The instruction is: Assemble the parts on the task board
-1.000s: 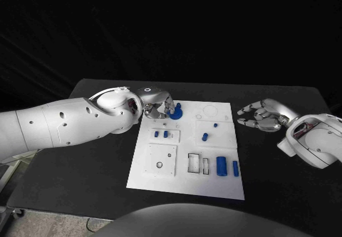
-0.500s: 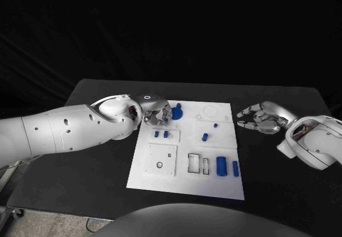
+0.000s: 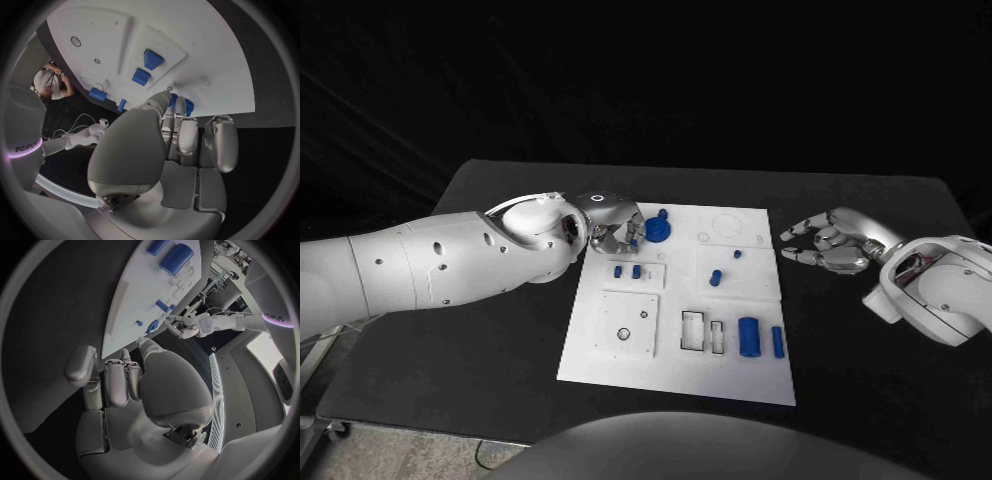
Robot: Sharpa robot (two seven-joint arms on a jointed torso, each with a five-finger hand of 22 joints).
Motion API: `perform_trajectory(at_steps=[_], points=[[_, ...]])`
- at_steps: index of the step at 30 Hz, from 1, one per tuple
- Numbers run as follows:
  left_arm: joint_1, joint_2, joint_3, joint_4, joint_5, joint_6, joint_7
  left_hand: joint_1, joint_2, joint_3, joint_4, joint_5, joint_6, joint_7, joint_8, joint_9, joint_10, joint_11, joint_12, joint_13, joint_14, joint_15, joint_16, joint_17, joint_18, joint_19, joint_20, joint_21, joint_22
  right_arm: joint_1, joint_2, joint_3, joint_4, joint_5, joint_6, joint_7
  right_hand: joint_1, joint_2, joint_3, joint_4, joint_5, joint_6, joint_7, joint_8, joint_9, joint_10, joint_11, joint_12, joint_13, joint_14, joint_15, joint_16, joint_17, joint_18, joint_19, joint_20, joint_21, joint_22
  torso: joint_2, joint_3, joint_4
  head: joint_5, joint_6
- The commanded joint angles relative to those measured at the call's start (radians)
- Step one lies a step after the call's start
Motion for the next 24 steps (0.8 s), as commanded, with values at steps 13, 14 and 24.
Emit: perform_trajectory(at_steps=[13,14,24], points=[[-0.004,-0.009,-0.001,0.016,-0.004,0.032,-0.016,-0.012,-0.006,0.001,0.004,-0.01,0.005,-0.001,-0.006,-0.004,0.007,0.001,-0.009,-0.005,-0.012,0.001,-0.007,-0.011,-0.003,-0.012,0.0,-0.01,0.204,-0.001,-0.001,0.0,-0.001,0.002,0.023,0.004,0.004,-0.008,0.007,-0.002,0.004,0.001,0.002,-0.003,-0.002,-0.007,0.002,-0.005,0.045,0.019,0.005,-0.004,-0.001,0.015,-0.008,0.001,-0.007,0.09,0.0,-0.0008,-0.0007,0.0,0.0],[-0.005,-0.009,-0.001,0.017,-0.003,0.031,-0.016,-0.012,-0.006,0.001,0.005,-0.01,0.005,-0.001,-0.006,-0.004,0.007,0.001,-0.009,-0.005,-0.012,0.001,-0.007,-0.011,-0.003,-0.012,0.0,-0.01,0.204,-0.001,0.0,0.0,-0.001,0.002,0.023,0.004,0.004,-0.008,0.007,-0.002,0.004,0.001,0.002,-0.003,-0.002,-0.007,0.002,-0.005,0.045,0.019,0.005,-0.004,-0.001,0.015,-0.008,0.001,-0.007,0.09,0.0,-0.0007,-0.0009,0.0,0.0],[-0.006,-0.012,-0.001,0.026,0.014,0.013,-0.007,-0.013,-0.006,0.001,0.005,-0.011,0.005,-0.001,-0.007,-0.005,0.007,0.001,-0.01,-0.005,-0.011,0.001,-0.006,-0.008,-0.004,-0.01,0.0,-0.007,0.205,-0.002,-0.001,0.0,-0.002,0.002,0.023,0.004,0.004,-0.008,0.008,-0.003,0.004,0.001,0.002,-0.004,-0.002,-0.008,0.002,-0.005,0.045,0.018,0.005,-0.006,-0.003,0.015,-0.009,0.001,-0.008,0.09,0.0,-0.0005,-0.0011,-0.001,0.0]])
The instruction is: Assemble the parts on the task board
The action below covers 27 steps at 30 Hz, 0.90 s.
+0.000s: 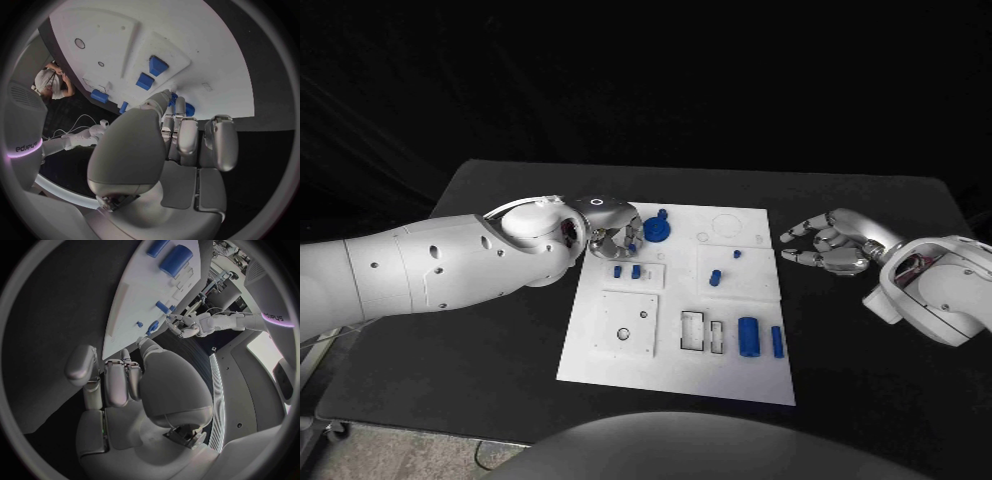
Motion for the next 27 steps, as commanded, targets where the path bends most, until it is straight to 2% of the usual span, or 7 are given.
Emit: perform_trajectory(at_steps=[1,27], points=[[-0.001,0.0,0.0,0.004,0.014,-0.004,0.007,-0.008,-0.001,0.001,0.005,-0.004,0.005,-0.001,-0.007,-0.002,0.007,0.001,-0.004,-0.001,-0.004,0.001,-0.005,0.001,-0.004,-0.003,0.0,-0.003,0.206,-0.001,0.0,0.0,-0.001,0.001,0.012,0.004,0.004,-0.008,0.005,0.0,0.004,0.001,0.002,-0.004,-0.002,-0.008,0.002,-0.006,0.046,0.018,0.005,-0.006,-0.001,0.015,-0.004,-0.001,-0.005,0.091,0.0,0.0005,-0.0003,0.0,0.0],[-0.007,0.004,-0.003,-0.007,0.027,0.03,-0.007,-0.013,0.001,0.001,0.009,-0.007,0.004,0.0,-0.008,-0.003,0.008,0.002,-0.007,-0.003,-0.006,0.001,-0.008,-0.004,-0.002,-0.009,0.0,-0.011,0.203,-0.004,0.002,0.0,-0.003,0.001,0.018,-0.001,0.005,-0.008,0.006,0.0,0.004,0.001,0.002,-0.004,-0.002,-0.008,0.002,-0.006,0.045,0.018,0.005,-0.005,0.0,0.015,-0.005,-0.001,-0.006,0.09,0.0,0.0003,0.0001,-0.001,0.0]])
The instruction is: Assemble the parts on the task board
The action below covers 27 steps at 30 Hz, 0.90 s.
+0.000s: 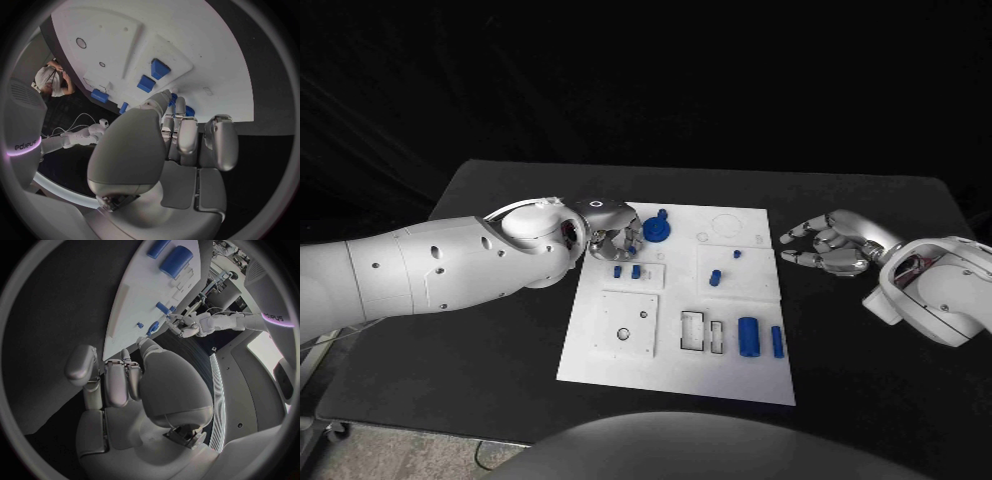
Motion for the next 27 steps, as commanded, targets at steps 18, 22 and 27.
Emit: perform_trajectory(at_steps=[18,22,27], points=[[-0.004,0.003,-0.003,-0.013,0.012,0.027,-0.014,-0.022,-0.012,0.002,0.012,-0.034,-0.089,-0.012,-0.064,-0.033,-0.02,0.01,-0.037,-0.018,-0.013,0.005,-0.009,-0.013,0.0,-0.015,0.002,-0.015,0.201,-0.003,0.001,0.0,-0.002,0.0,0.017,-0.001,0.006,-0.007,0.008,0.0,0.004,0.001,0.002,-0.005,-0.002,-0.009,0.002,-0.007,0.045,0.017,0.005,-0.007,-0.002,0.016,-0.006,-0.001,-0.01,0.09,0.0,-0.0003,0.0004,0.002,0.0],[-0.004,0.001,-0.003,-0.015,0.012,0.014,-0.011,-0.031,-0.022,-0.002,0.019,-0.067,-0.145,-0.029,-0.094,-0.051,-0.043,0.019,-0.049,-0.021,-0.016,0.008,-0.009,-0.017,0.0,-0.017,0.005,-0.019,0.2,-0.003,0.002,0.0,0.0,0.0,0.005,0.003,0.006,-0.007,0.009,-0.001,0.004,0.001,0.002,-0.005,-0.002,-0.011,0.002,-0.008,0.043,0.016,0.005,-0.008,-0.004,0.016,-0.007,0.0,-0.012,0.089,0.001,-0.0005,-0.0008,0.003,0.0],[-0.004,-0.002,-0.003,-0.018,0.012,-0.02,0.005,-0.04,-0.029,-0.009,0.03,-0.095,-0.196,-0.047,-0.103,-0.071,-0.076,0.028,-0.056,-0.018,-0.021,0.01,-0.012,-0.024,0.002,-0.022,0.008,-0.026,0.198,0.005,0.002,0.0,0.015,-0.006,-0.022,0.009,0.01,-0.011,0.013,-0.004,0.008,0.004,0.003,-0.004,-0.003,-0.02,0.004,-0.016,0.034,0.011,0.007,-0.018,-0.017,0.019,-0.014,0.001,-0.029,0.085,0.001,-0.0007,0.0007,-0.001,0.0]])
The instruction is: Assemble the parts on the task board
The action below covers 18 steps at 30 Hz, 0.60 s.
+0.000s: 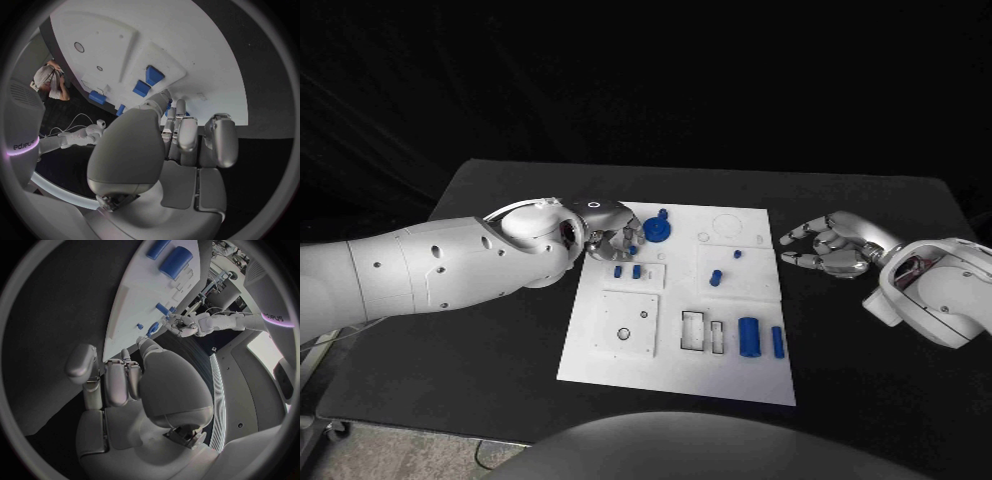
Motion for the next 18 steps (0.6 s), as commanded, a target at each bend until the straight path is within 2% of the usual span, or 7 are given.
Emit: perform_trajectory(at_steps=[1,8,9,10,13,15,18], points=[[-0.001,-0.002,0.0,-0.002,0.003,-0.037,0.021,-0.011,-0.007,-0.006,0.01,-0.015,-0.02,-0.007,-0.006,-0.01,-0.019,0.004,-0.004,0.002,-0.013,0.0,-0.006,-0.006,0.002,-0.009,0.001,-0.008,0.198,0.011,0.0,0.0,0.016,-0.008,-0.025,0.01,0.005,-0.007,0.006,-0.001,0.006,0.005,0.003,-0.004,-0.002,-0.011,0.001,-0.008,0.032,0.009,0.007,-0.009,-0.007,0.019,-0.008,0.001,-0.011,0.083,0.001,0.0008,0.0023,-0.005,0.0],[-0.001,-0.017,0.0,-0.003,0.003,-0.107,0.057,-0.005,-0.01,-0.015,0.014,-0.037,-0.025,-0.017,0.001,-0.022,-0.057,0.004,0.001,0.011,-0.029,-0.001,-0.016,-0.027,0.006,-0.023,0.001,-0.026,0.192,0.059,-0.009,0.0,0.057,-0.031,-0.033,0.0,0.012,-0.02,0.024,-0.005,0.009,0.014,0.006,-0.005,-0.008,-0.074,0.006,-0.063,-0.028,-0.037,0.013,-0.088,-0.102,0.038,-0.058,0.007,-0.13,0.049,0.002,-0.0021,0.0031,-0.01,0.0],[-0.001,-0.021,0.0,-0.002,0.003,-0.121,0.062,-0.001,-0.01,-0.015,0.014,-0.041,-0.022,-0.018,0.003,-0.024,-0.065,0.004,0.003,0.013,-0.035,-0.002,-0.02,-0.034,0.008,-0.026,0.001,-0.031,0.191,0.068,-0.011,0.0,0.064,-0.036,-0.033,-0.001,0.023,-0.024,0.035,-0.011,0.039,0.017,0.008,-0.005,-0.009,-0.097,0.007,-0.081,-0.046,-0.056,0.015,-0.119,-0.137,0.045,-0.075,0.008,-0.169,0.037,0.002,-0.0023,0.0029,-0.011,0.0],[-0.001,-0.027,0.0,-0.001,0.004,-0.137,0.069,0.003,-0.01,-0.014,0.014,-0.046,-0.019,-0.019,0.005,-0.025,-0.073,0.003,0.006,0.016,-0.041,-0.002,-0.023,-0.041,0.008,-0.029,0.001,-0.035,0.189,0.077,-0.014,0.0,0.072,-0.042,-0.032,-0.001,0.041,-0.034,0.056,-0.021,0.118,0.021,0.012,-0.005,-0.01,-0.127,0.008,-0.105,-0.067,-0.069,0.017,-0.14,-0.161,0.049,-0.088,0.007,-0.196,0.03,0.003,-0.0032,0.0032,-0.013,0.0],[-0.001,-0.048,0.001,0.007,0.016,-0.198,0.097,0.017,-0.012,-0.02,0.015,-0.059,-0.008,-0.035,0.012,-0.033,-0.153,0.009,0.04,0.053,-0.106,0.005,-0.07,-0.119,0.015,-0.054,0.002,-0.065,0.181,0.098,-0.018,0.0,0.097,-0.069,-0.031,0.0,0.085,-0.07,0.131,-0.049,0.312,0.047,0.01,0.006,-0.006,-0.426,0.011,-0.401,-0.352,-0.084,0.016,-0.158,-0.181,0.051,-0.101,0.007,-0.217,0.028,0.006,-0.0059,0.004,-0.014,0.0],[-0.001,-0.069,0.001,0.017,0.042,-0.257,0.133,0.016,-0.018,-0.033,0.024,-0.07,-0.001,-0.039,0.019,-0.038,-0.201,0.009,0.088,0.093,-0.148,0.007,-0.102,-0.18,0.019,-0.068,0.004,-0.082,0.176,0.112,-0.02,0.001,0.117,-0.099,-0.03,0.0,0.093,-0.096,0.168,-0.063,0.341,0.057,0.01,0.013,0.0,-0.523,0.013,-0.536,-0.474,-0.095,0.018,-0.17,-0.195,0.052,-0.11,0.008,-0.229,0.031,0.01,-0.008,0.0039,-0.012,0.0],[0.0,-0.095,0.001,0.025,0.118,-0.332,0.211,0.003,-0.025,-0.062,0.058,-0.092,-0.008,-0.053,0.029,-0.042,-0.278,0.008,0.161,0.15,-0.207,0.009,-0.147,-0.258,0.025,-0.096,0.007,-0.117,0.167,0.126,-0.012,0.001,0.133,-0.148,-0.019,-0.009,0.101,-0.117,0.203,-0.087,0.341,0.069,0.004,0.026,0.014,-0.542,0.013,-0.605,-0.525,-0.11,0.018,-0.185,-0.215,0.055,-0.123,0.008,-0.244,0.039,0.011,-0.0101,0.0082,-0.018,0.0]])
